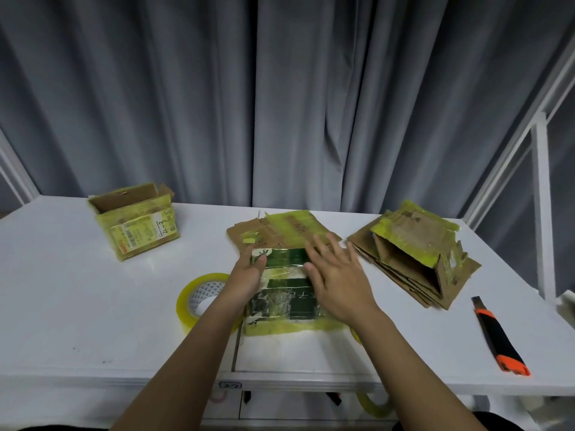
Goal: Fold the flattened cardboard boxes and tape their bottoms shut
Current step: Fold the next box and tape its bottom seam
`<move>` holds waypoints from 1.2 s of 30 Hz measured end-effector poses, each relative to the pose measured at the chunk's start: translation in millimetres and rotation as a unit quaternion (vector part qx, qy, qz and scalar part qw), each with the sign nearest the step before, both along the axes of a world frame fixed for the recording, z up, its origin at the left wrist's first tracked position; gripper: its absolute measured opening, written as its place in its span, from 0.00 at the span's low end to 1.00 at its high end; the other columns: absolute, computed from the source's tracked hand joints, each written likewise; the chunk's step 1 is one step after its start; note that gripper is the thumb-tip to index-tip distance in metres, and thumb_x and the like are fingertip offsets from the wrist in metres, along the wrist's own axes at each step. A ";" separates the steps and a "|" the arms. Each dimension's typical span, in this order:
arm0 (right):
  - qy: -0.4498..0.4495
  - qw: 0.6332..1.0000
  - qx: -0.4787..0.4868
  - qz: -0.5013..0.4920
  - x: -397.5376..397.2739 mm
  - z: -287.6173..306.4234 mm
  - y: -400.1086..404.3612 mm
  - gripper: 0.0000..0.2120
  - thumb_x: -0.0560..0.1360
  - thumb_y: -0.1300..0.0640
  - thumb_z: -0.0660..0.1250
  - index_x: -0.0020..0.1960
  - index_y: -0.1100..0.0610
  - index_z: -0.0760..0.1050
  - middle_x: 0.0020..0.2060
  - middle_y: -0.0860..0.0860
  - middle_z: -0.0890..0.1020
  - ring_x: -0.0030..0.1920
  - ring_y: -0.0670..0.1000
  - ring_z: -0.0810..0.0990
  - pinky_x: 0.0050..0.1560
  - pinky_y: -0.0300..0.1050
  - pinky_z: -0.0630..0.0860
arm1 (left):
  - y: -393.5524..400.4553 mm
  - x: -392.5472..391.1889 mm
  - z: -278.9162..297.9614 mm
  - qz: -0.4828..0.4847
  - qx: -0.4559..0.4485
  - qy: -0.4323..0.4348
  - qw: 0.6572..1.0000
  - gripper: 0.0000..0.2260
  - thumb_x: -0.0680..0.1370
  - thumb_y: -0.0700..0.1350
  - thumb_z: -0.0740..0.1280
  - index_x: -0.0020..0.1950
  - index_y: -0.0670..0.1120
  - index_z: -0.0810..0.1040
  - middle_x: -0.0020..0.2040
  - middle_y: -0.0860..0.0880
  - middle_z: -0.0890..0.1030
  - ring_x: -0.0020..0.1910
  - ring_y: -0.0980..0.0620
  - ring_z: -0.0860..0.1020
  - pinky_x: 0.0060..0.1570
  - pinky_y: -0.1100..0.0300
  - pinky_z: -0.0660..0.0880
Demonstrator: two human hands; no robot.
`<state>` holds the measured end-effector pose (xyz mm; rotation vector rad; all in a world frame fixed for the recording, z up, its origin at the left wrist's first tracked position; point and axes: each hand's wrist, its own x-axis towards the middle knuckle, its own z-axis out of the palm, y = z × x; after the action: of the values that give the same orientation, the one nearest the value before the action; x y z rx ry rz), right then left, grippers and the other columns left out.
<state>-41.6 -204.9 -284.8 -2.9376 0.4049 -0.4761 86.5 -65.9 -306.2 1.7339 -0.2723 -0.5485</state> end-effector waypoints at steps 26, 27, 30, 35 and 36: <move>0.092 0.996 -0.006 -0.021 -5.3 -6.0 11.9 0.26 0.82 0.47 0.39 0.78 0.49 0.55 0.77 0.46 0.56 0.77 0.47 0.50 0.76 0.50 0.45 | 89.0 -13.2 -38.4 -0.110 0.448 -0.346 0.817 0.18 0.77 0.54 0.61 0.64 0.49 0.72 0.61 0.47 0.78 0.64 0.45 0.73 0.69 0.53 0.58; 0.094 0.995 -0.004 -0.021 -5.6 -5.2 12.1 0.24 0.83 0.48 0.41 0.78 0.49 0.54 0.77 0.46 0.56 0.77 0.47 0.50 0.76 0.50 0.45 | 91.1 -13.5 -35.3 -0.077 0.400 -0.326 0.853 0.19 0.77 0.53 0.62 0.66 0.47 0.72 0.62 0.46 0.78 0.64 0.44 0.73 0.68 0.53 0.61; 0.105 0.994 -0.002 -0.020 -6.2 -1.7 12.4 0.24 0.83 0.48 0.43 0.78 0.49 0.54 0.77 0.46 0.55 0.77 0.47 0.49 0.76 0.50 0.44 | 96.3 -15.0 -13.1 0.019 0.262 -0.243 0.934 0.22 0.78 0.53 0.64 0.68 0.45 0.70 0.66 0.44 0.75 0.64 0.42 0.72 0.61 0.51 0.69; 0.111 0.994 0.016 -0.018 -4.9 9.5 11.2 0.25 0.83 0.45 0.41 0.78 0.49 0.54 0.78 0.47 0.55 0.77 0.48 0.49 0.76 0.52 0.41 | 96.2 -22.6 30.0 0.029 0.109 -0.280 0.953 0.21 0.73 0.55 0.66 0.62 0.45 0.74 0.59 0.44 0.78 0.58 0.42 0.75 0.58 0.47 0.71; 0.108 0.994 0.018 -0.019 -4.3 13.2 10.7 0.25 0.83 0.45 0.41 0.78 0.49 0.54 0.77 0.47 0.56 0.77 0.48 0.50 0.75 0.52 0.40 | 94.0 -25.4 37.7 0.026 0.091 -0.289 0.953 0.22 0.71 0.56 0.65 0.60 0.45 0.74 0.56 0.45 0.79 0.56 0.43 0.76 0.57 0.46 0.72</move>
<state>-45.9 -194.1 -271.6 -2.9600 0.4905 -0.1514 61.1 28.1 -268.6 2.0512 -0.6009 -0.0096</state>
